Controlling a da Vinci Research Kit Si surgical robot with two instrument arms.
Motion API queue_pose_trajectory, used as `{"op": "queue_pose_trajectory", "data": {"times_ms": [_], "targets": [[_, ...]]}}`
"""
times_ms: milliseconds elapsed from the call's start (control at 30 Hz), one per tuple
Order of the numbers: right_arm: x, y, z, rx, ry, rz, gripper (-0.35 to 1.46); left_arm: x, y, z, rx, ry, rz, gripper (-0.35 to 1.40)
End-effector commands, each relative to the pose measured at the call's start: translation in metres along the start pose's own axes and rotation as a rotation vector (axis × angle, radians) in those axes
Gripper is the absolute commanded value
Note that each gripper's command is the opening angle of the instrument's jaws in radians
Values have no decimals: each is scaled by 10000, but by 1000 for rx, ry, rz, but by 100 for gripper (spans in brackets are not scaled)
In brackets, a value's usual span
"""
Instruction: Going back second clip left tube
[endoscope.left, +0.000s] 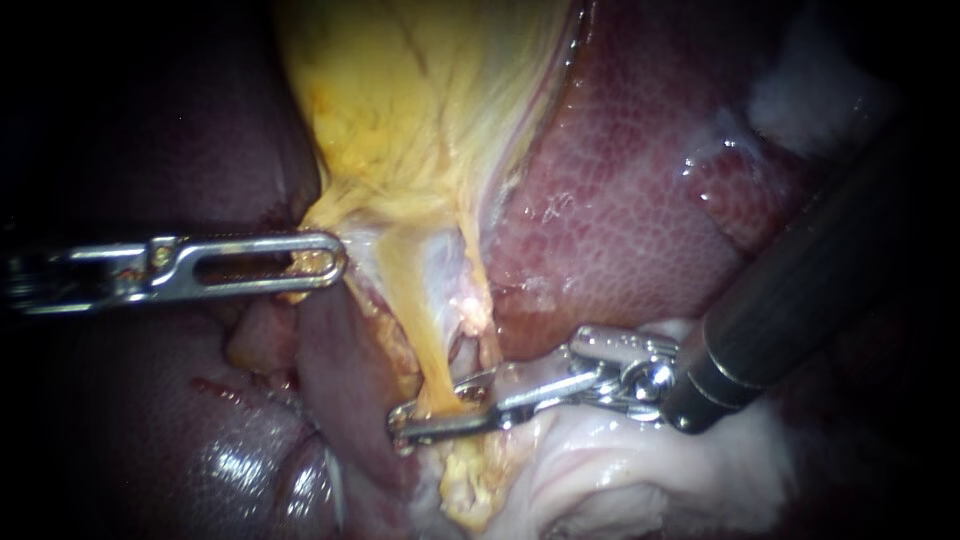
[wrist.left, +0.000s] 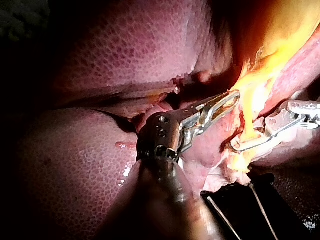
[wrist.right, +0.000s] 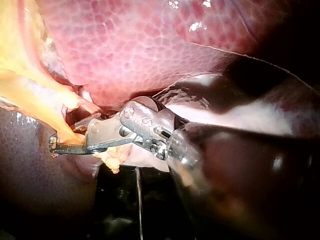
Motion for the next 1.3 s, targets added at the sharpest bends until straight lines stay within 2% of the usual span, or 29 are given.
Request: {"op": "queue_pose_trajectory", "data": {"times_ms": [33, 133, 167, 200, 233, 333, 467, 700, 800, 900, 1167, 1300], "targets": [[0, 0, 0, 0, 0, 0, -35, 0, 1, 1, -1, -1, 0, -35], [0, -2, 2, 6, -2, 0, -35, 0, 1, 0, -1, -1, 0, -35], [0, -2, 3, 11, -4, 0, -28, 0, 1, 0, -1, -1, 0, -35], [0, -2, 6, 11, -5, -6, 1, 0, 1, 0, -1, -1, 0, -35], [0, -1, 7, 14, 5, -24, 18, 0, 1, 0, -1, -1, 0, -35], [1, 1, 12, 18, 41, -48, 46, 0, 1, 1, -1, -1, 0, -35], [4, 8, 15, 0, 53, -63, 55, 1, 1, 1, -1, -1, 0, -35], [4, 35, 9, -54, 75, -64, 60, 1, 0, 1, -1, -1, 1, -35], [1, 37, -1, -57, 76, -59, 60, 2, 0, 1, -1, -1, 1, -35], [1, 31, -6, -37, 69, -58, 60, 2, 1, 0, -1, -1, 1, -35], [1, -6, -3, 42, 48, -64, 60, 2, 1, -1, 0, 0, 1, -35], [2, -16, -3, 62, 41, -67, 60, 2, 1, -1, 0, 0, 1, -35]]}}
